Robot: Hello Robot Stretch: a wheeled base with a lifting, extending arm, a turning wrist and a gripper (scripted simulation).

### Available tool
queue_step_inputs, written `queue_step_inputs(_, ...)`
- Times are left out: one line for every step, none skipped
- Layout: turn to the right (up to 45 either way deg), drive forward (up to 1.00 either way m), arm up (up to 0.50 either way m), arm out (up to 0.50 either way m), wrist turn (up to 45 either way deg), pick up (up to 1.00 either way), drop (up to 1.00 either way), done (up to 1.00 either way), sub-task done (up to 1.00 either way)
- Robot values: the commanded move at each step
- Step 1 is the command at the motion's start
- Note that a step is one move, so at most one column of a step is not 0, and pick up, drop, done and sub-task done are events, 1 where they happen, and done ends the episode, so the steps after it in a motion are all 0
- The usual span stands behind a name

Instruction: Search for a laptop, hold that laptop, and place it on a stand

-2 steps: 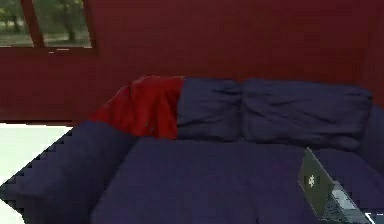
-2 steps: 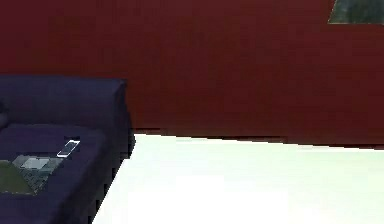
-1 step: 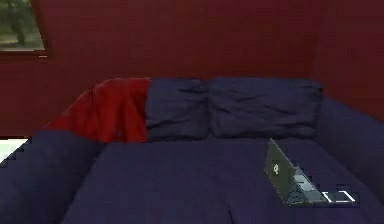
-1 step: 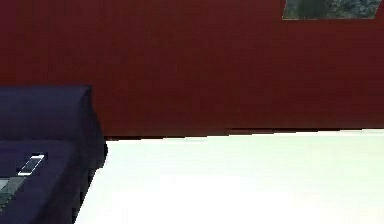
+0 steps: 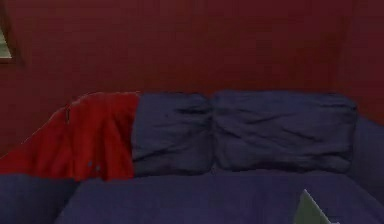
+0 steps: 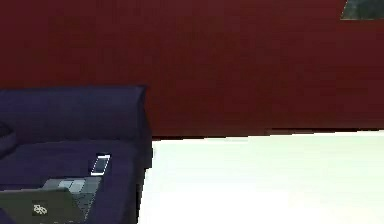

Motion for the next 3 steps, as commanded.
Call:
queue_step_inputs(-39.0,0.00,0.00,0.00,0.0,0.00,0.00,0.00,0.00)
queue_step_inputs(0.0,0.00,0.50,0.00,0.0,0.00,0.00,0.00,0.00)
queue_step_inputs(0.0,0.00,0.04,0.00,0.0,0.00,0.00,0.00,0.00)
